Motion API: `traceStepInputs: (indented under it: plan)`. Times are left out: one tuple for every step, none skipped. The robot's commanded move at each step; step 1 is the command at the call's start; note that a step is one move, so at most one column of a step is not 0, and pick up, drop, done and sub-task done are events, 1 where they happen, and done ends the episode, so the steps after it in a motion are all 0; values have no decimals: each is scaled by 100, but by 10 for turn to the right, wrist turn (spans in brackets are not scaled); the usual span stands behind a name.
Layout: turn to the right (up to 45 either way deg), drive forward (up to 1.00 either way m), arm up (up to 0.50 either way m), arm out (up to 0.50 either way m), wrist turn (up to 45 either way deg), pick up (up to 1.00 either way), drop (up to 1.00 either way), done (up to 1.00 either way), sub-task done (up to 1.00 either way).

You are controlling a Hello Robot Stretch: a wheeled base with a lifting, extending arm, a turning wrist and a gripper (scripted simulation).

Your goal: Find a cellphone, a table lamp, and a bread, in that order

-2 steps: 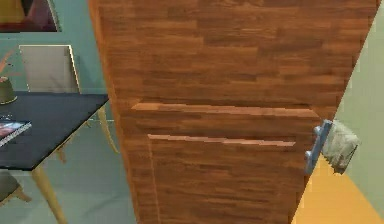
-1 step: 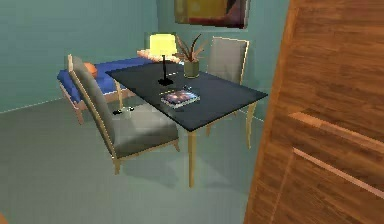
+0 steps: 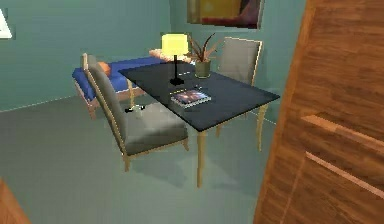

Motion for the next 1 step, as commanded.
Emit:
traceStepInputs:
  plan:
    - [0, 60, 0, 0, 0, 0, 0, 0, 0]
